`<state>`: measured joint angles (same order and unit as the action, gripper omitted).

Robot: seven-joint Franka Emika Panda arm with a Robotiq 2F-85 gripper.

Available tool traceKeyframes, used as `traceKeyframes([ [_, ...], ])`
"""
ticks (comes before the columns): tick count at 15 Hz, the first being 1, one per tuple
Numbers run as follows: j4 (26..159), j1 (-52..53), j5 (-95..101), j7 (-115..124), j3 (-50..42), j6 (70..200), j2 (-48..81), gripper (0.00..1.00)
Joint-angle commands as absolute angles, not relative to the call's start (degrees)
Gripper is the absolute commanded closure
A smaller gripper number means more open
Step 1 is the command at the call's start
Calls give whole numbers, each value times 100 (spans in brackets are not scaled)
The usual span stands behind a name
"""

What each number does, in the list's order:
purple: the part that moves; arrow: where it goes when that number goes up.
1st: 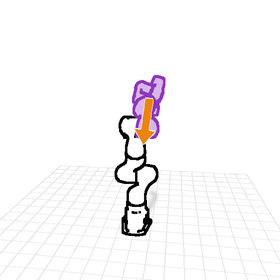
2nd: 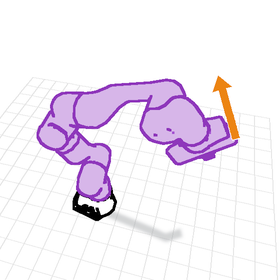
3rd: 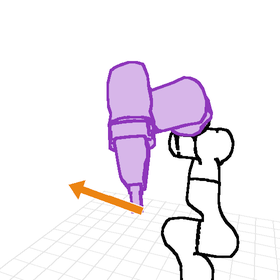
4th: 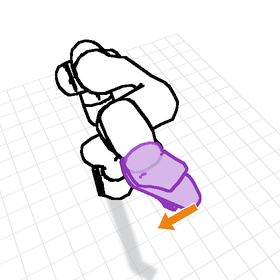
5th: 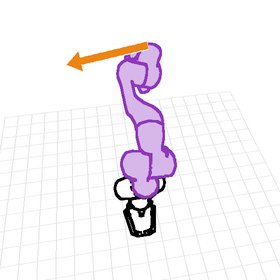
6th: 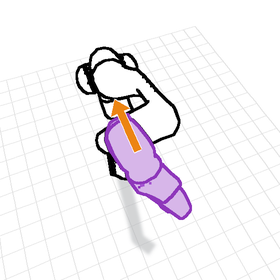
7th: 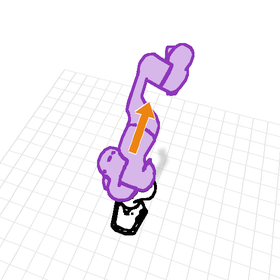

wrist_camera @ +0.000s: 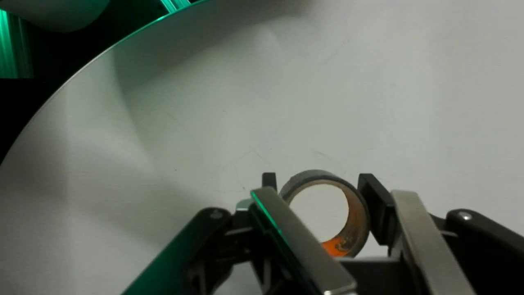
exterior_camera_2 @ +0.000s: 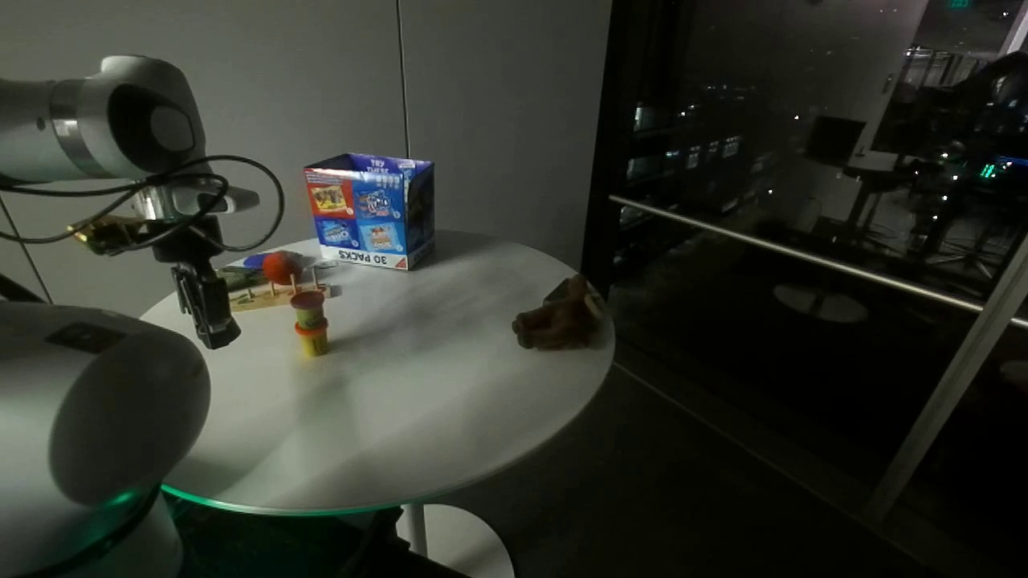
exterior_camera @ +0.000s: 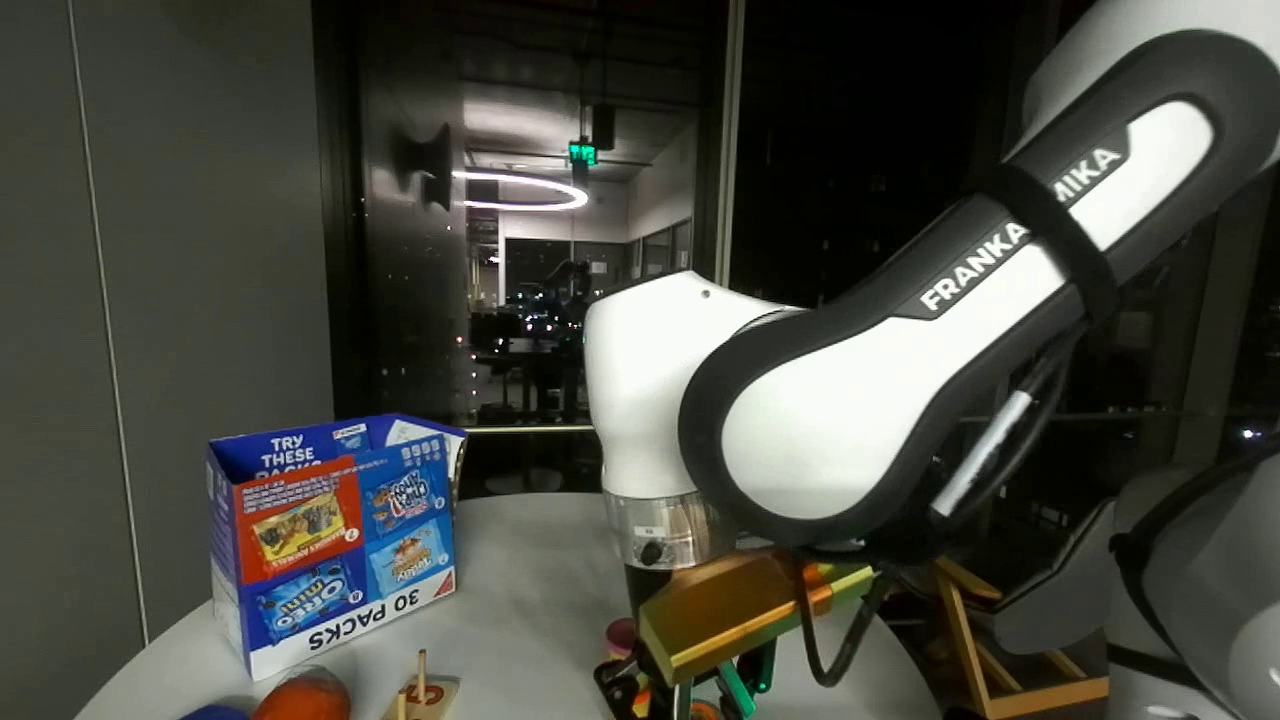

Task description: Stack three objects

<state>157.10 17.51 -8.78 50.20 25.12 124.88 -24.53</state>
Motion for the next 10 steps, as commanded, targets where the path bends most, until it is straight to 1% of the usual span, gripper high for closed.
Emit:
traceKeyframes([
  [1,15722,1864,-572,5413,2750,12268,-2978,70],
  [4,15718,1872,-319,5563,2818,12103,-3317,70],
  [10,15713,1761,111,4962,2409,11875,-3937,70],
])
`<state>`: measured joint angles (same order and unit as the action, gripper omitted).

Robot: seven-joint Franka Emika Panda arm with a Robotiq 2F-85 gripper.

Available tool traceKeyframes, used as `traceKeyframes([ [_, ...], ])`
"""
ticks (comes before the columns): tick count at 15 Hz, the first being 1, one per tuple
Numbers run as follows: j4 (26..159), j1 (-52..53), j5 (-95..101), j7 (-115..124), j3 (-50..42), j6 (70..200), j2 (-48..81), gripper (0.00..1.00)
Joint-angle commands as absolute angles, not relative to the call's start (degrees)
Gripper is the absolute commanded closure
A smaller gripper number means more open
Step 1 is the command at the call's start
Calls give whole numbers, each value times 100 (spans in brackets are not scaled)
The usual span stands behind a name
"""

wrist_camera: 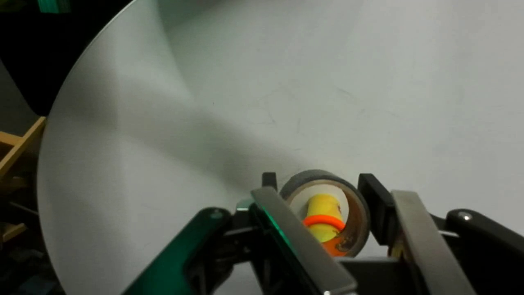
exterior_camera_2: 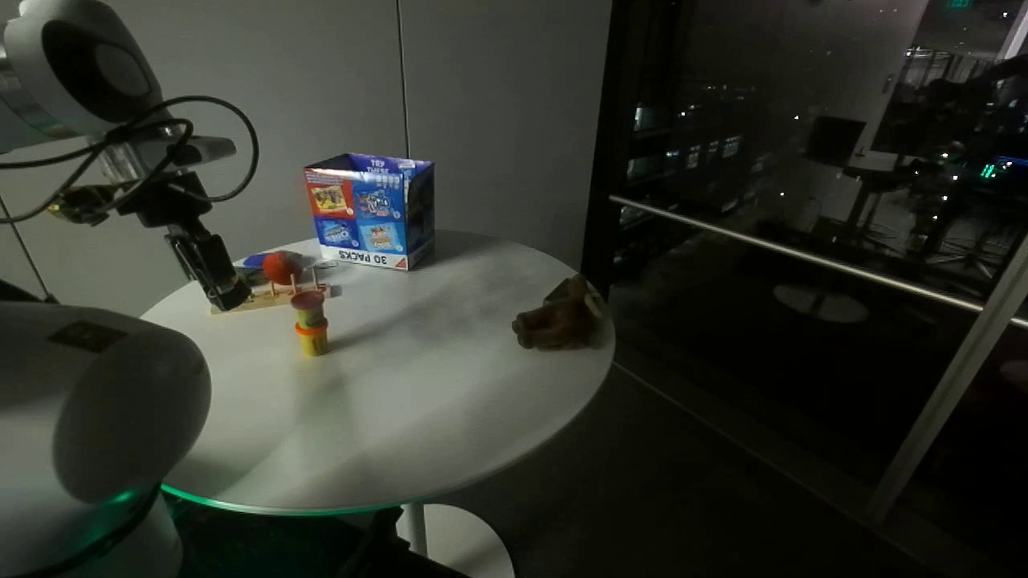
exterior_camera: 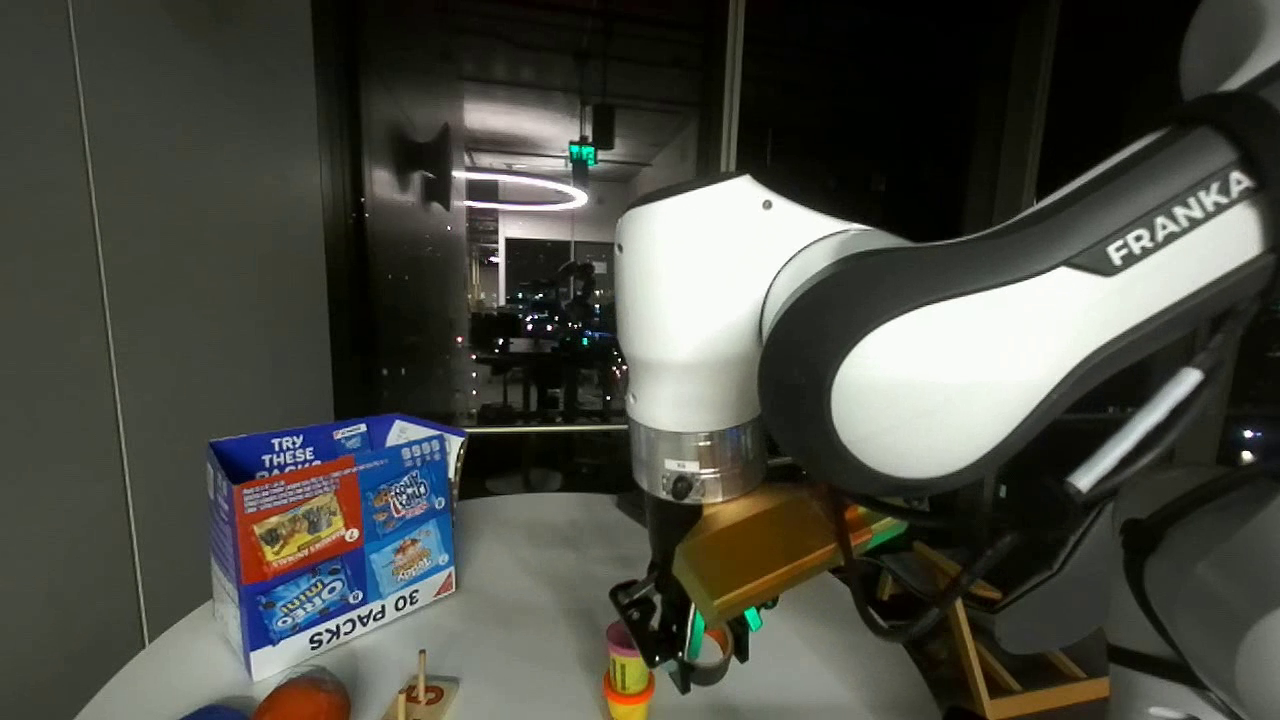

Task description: Stack three objects

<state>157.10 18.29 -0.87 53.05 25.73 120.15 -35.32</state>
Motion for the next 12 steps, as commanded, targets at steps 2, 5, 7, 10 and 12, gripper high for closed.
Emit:
traceKeyframes([
  [2,15703,1744,194,4612,2271,11904,-4012,70],
  [5,15527,1624,273,3965,2069,11917,-3904,70],
  [7,15354,1532,291,3494,1973,11903,-3728,70],
  [10,15083,1322,316,2880,1934,11927,-3382,70],
  [12,14900,1215,316,2481,1917,11966,-3110,70],
])
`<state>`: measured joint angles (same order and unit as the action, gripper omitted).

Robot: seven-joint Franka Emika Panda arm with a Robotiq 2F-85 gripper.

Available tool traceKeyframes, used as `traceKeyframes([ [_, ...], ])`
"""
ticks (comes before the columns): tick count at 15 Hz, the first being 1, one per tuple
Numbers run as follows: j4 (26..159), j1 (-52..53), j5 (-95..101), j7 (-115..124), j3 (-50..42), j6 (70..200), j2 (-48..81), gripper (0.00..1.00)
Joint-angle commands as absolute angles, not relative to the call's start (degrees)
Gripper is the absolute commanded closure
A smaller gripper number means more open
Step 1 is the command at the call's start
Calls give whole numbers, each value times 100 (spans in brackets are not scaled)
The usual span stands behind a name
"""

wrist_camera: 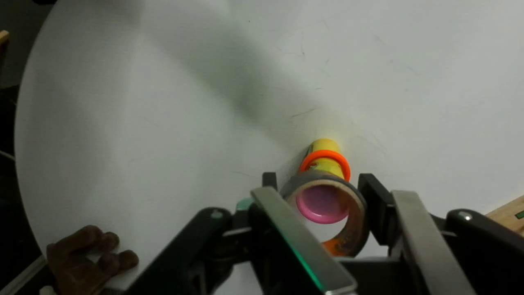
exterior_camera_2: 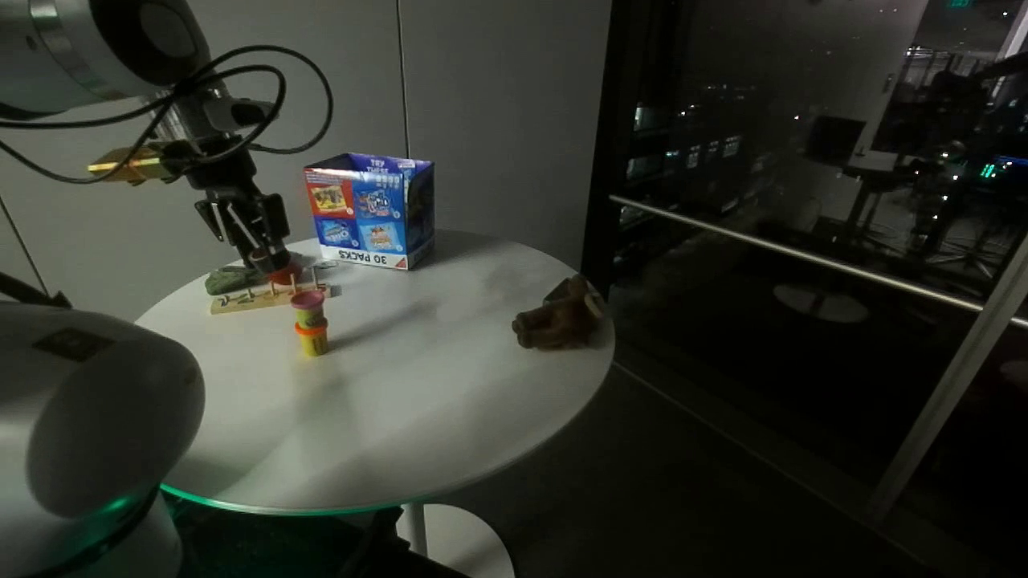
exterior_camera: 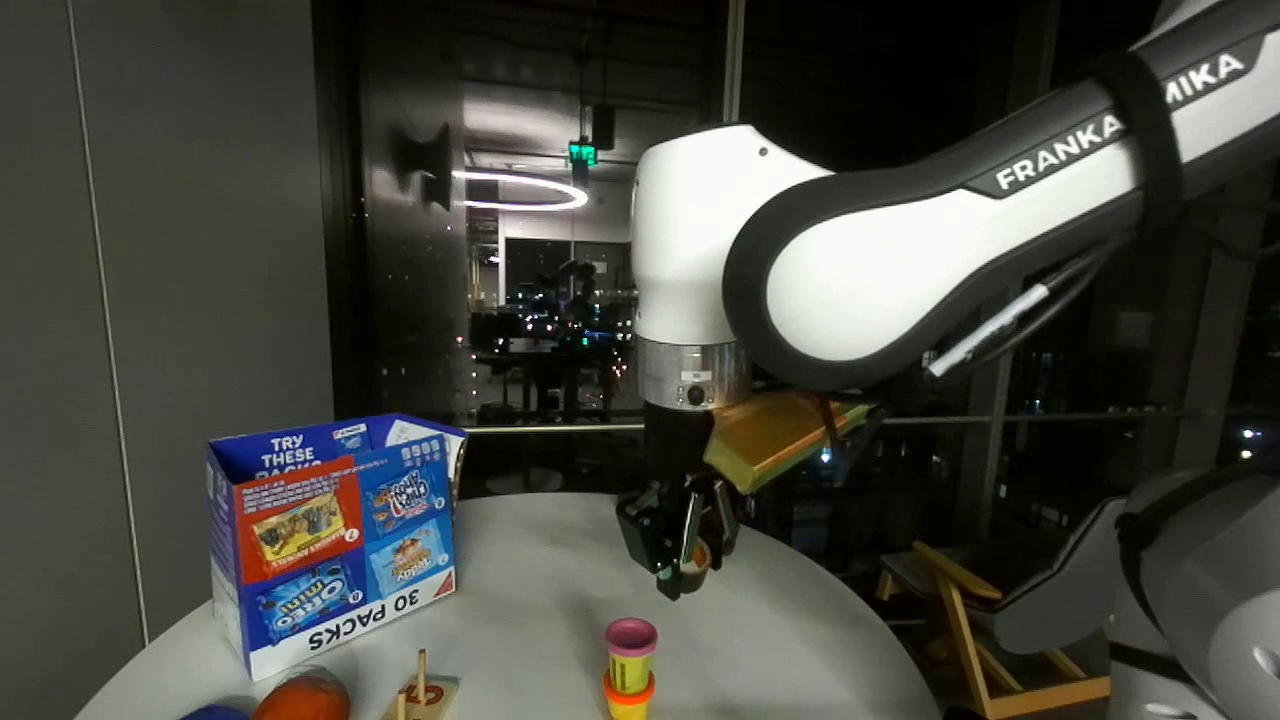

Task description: Stack three objects

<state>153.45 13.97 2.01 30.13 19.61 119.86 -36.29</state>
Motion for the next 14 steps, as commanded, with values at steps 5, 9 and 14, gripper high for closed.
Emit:
traceKeyframes([
  [5,14336,1171,257,1452,1689,11940,-2208,70],
  [9,13973,1174,234,911,1513,11812,-1714,70],
  [14,13759,1153,204,623,1354,11793,-1348,70],
])
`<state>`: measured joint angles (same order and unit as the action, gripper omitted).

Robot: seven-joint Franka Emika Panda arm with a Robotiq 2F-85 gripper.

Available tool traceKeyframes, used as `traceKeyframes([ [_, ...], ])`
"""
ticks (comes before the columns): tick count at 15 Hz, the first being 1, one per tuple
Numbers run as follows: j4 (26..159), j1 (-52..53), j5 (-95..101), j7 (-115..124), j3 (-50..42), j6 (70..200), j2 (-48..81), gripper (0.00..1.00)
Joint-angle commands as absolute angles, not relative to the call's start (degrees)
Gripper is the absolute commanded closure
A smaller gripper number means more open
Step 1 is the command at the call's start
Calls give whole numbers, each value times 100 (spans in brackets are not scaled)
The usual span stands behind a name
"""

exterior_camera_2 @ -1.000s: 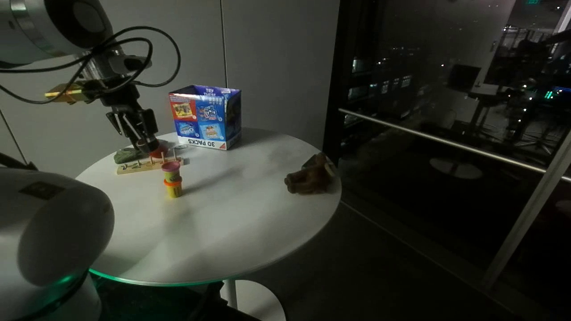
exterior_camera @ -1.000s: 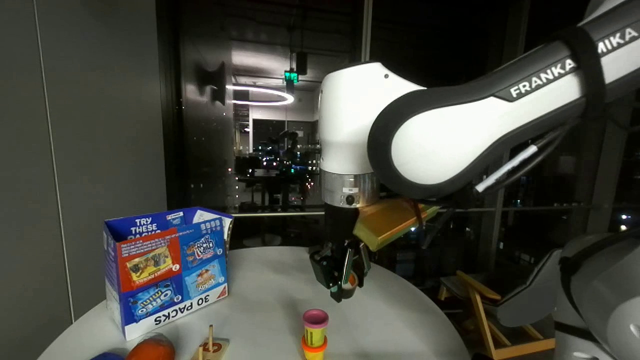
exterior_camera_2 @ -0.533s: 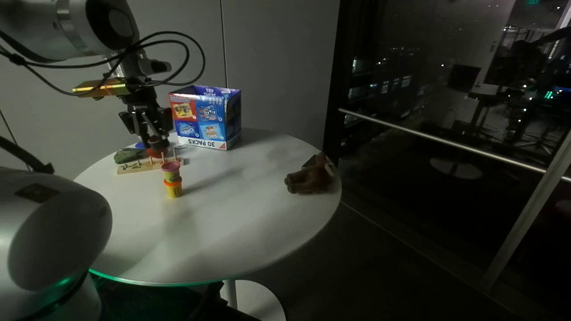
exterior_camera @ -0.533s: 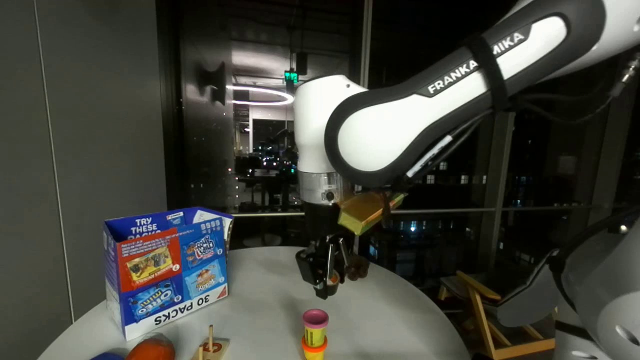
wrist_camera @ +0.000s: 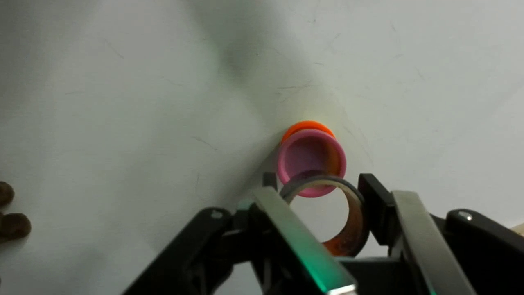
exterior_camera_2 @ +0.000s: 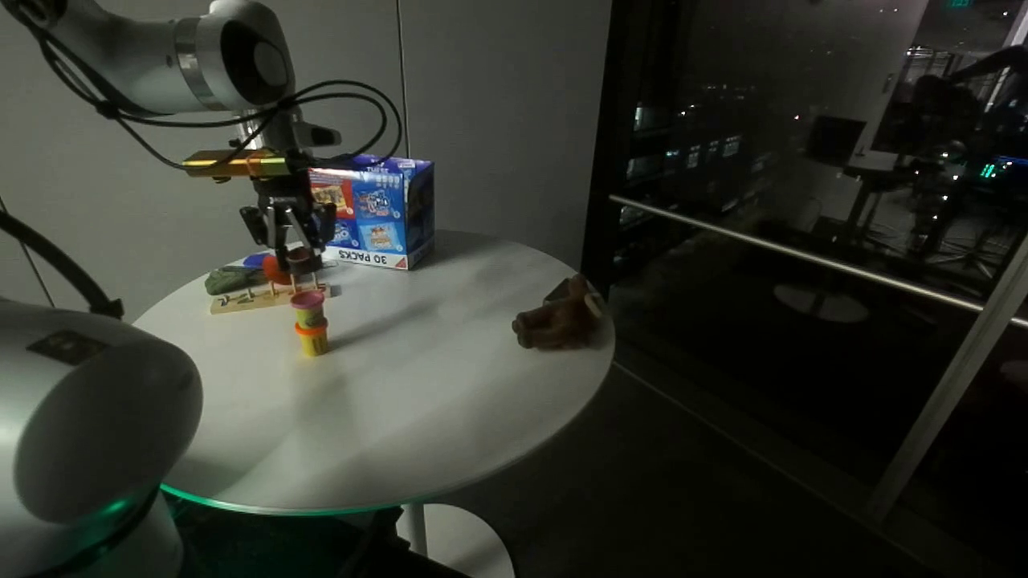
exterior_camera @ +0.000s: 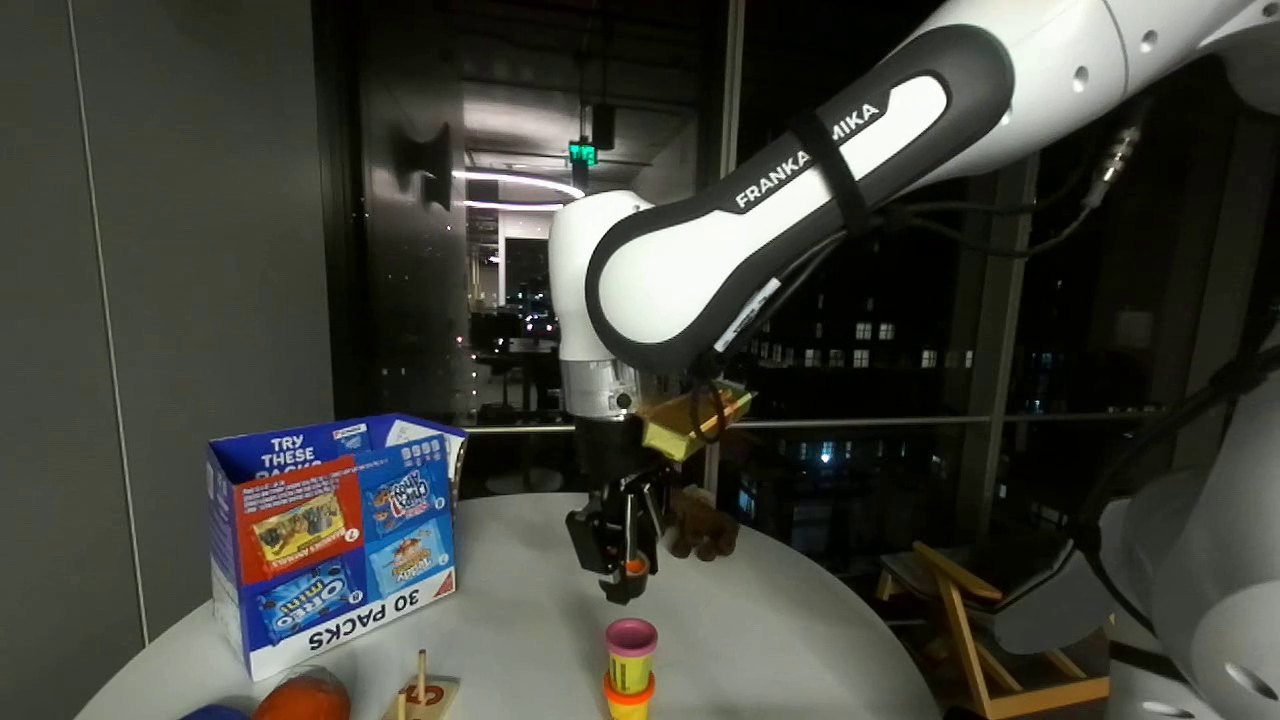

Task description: Stack three objects

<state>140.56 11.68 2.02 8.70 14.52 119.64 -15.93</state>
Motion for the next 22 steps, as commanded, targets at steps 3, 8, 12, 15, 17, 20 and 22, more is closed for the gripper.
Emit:
traceKeyframes([
  [3,13795,1158,142,581,1290,11799,-1275,70],
  [8,13781,1141,104,541,1211,11800,-1134,70],
  [12,13728,1134,54,472,1163,11757,-1060,70],
  [15,13672,1131,16,419,1137,11702,-1021,70],
  [17,13637,1140,-30,380,1129,11637,-1001,70],
  [20,13620,1145,-147,316,1116,11592,-988,13],
  [22,13631,1145,-207,291,1115,11574,-995,2],
])
